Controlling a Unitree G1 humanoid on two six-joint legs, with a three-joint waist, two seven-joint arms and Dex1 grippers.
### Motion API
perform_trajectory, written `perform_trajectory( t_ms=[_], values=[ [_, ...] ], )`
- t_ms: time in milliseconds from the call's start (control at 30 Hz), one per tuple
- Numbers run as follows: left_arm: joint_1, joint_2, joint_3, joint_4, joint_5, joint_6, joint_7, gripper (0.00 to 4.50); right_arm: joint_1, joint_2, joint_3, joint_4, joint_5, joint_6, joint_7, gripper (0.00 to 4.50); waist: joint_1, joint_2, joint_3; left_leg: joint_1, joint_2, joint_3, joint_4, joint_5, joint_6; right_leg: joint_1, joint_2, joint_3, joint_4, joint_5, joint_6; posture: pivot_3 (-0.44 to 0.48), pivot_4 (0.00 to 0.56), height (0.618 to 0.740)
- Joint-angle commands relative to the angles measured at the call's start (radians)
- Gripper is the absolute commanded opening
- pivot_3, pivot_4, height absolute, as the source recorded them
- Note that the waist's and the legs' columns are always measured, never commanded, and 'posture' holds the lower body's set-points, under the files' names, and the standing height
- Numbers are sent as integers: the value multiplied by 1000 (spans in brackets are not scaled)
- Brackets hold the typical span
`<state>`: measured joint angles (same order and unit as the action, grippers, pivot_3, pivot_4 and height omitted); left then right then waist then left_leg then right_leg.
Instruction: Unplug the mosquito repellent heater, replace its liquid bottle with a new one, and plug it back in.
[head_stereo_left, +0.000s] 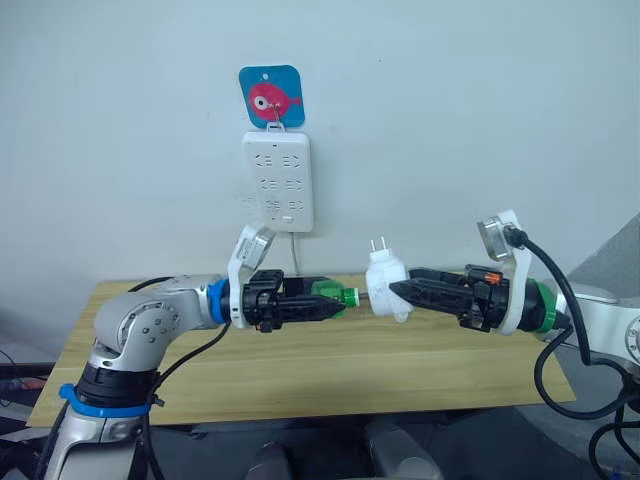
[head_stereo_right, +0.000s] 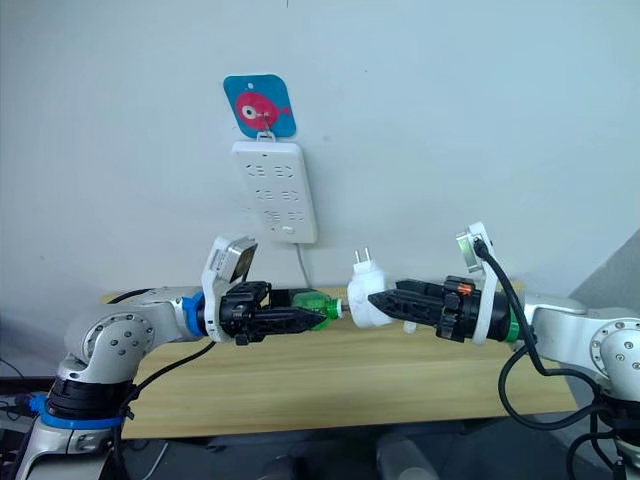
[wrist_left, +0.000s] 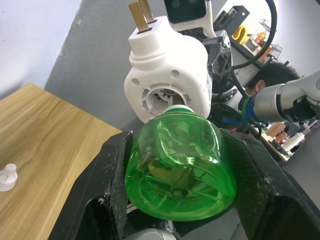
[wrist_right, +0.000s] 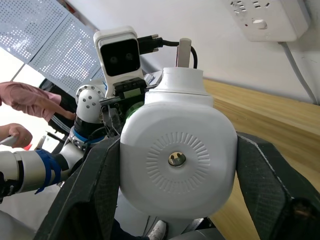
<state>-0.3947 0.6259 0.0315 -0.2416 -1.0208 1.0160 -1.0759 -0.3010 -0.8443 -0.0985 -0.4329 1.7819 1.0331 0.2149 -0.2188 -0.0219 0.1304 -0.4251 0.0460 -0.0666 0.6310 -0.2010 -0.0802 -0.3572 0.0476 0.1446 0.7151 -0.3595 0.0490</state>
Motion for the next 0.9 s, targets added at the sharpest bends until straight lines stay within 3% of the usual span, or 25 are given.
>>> perform_trajectory(
  t_ms=[33,400,900],
  values=[
    [-5,0,34,-9,-39,10,3,2368,-3,-2,-34,-1,25,-29,-3,2953,0,0,0,0,0,0,0,0,0,0,0,0,0,0,0,-206,51,733],
    [-12,-42,30,-2,-53,18,40,2368,-2,1,-28,-11,53,-45,-22,2953,0,0,0,0,0,0,0,0,0,0,0,0,0,0,0,-211,53,733],
    [-17,-20,40,13,-78,48,25,2368,23,-19,-47,11,112,-46,-20,2953,0,0,0,0,0,0,0,0,0,1,0,0,0,0,0,-213,55,733]
  ],
)
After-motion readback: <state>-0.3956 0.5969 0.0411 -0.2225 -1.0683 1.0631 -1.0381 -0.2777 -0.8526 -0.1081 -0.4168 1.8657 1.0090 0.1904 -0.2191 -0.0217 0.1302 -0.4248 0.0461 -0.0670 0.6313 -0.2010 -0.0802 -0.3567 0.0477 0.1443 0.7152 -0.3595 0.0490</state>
